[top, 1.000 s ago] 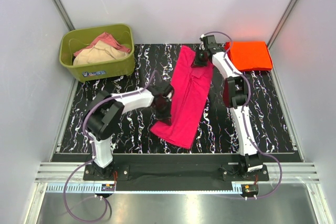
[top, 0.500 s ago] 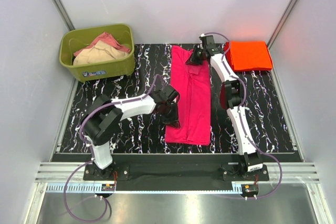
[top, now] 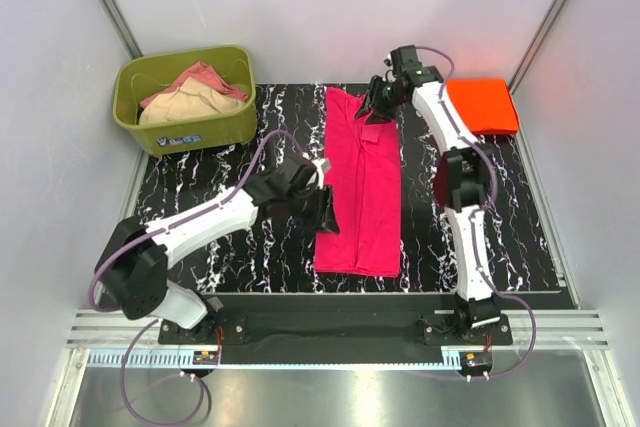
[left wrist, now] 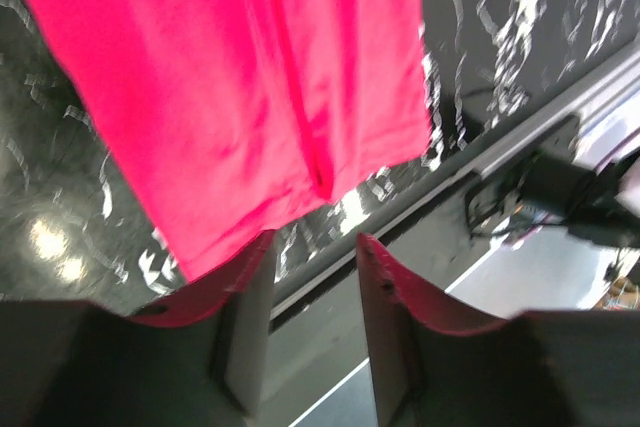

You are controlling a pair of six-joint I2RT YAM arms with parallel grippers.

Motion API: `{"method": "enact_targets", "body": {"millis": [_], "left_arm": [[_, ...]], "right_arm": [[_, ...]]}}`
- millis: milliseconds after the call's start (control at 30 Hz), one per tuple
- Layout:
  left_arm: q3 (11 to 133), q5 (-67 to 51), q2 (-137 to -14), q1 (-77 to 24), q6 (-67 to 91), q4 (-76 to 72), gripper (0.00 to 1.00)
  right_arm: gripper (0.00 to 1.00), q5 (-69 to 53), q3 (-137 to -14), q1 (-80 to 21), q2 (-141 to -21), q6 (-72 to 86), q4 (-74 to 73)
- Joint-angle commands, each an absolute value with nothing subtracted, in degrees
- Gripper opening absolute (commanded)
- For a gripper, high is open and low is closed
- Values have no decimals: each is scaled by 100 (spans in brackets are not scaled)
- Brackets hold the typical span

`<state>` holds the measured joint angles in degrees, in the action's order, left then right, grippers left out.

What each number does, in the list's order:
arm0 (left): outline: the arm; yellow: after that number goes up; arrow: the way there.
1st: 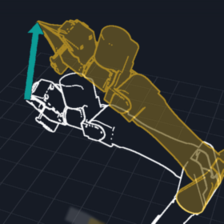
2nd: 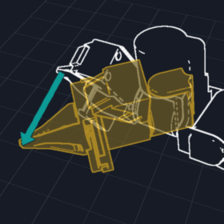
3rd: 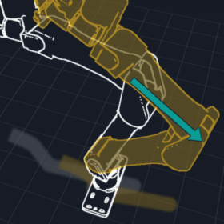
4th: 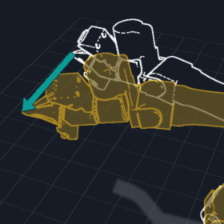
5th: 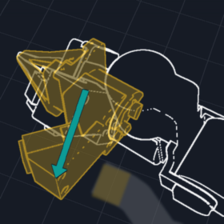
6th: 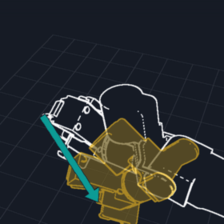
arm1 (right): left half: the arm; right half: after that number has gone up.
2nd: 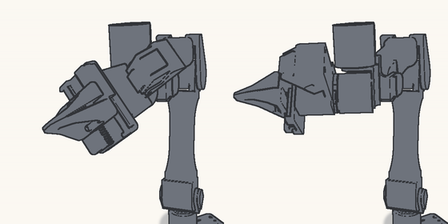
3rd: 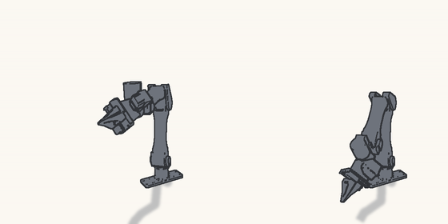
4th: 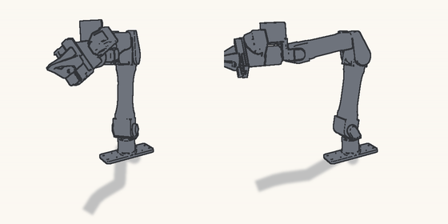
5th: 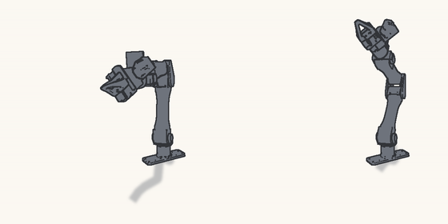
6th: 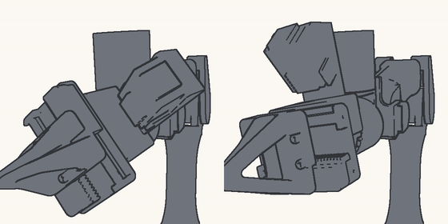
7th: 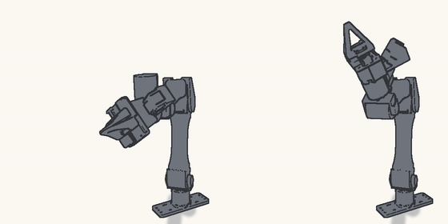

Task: Fold and stack the t-shirts
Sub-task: Fold the tshirt

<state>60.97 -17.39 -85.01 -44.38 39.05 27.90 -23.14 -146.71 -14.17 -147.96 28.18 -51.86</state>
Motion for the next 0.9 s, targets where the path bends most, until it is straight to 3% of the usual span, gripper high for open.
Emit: {"method": "enact_targets", "body": {"millis": [0,233,467,600,867], "left_arm": [[5679,-2100,-8149,-4325,3445,3111,45],[5063,-2452,-8182,-4061,3577,3024,51],[4545,-2601,-8253,-3982,4288,2243,59],[4316,-2479,-8446,-3981,4578,1970,59],[3946,-2628,-8990,-3981,4895,1196,56]], "right_arm": [[48,-2241,-13469,-1477,-12829,2602,-6055],[67,-2407,-9040,-1468,-10031,2610,-5371],[71,-2962,-4946,-1477,-8026,3426,-4220],[71,-2874,-3984,-1477,-7217,3805,-3789],[70,-2681,-3393,-1477,-7514,3876,-3271]]}}
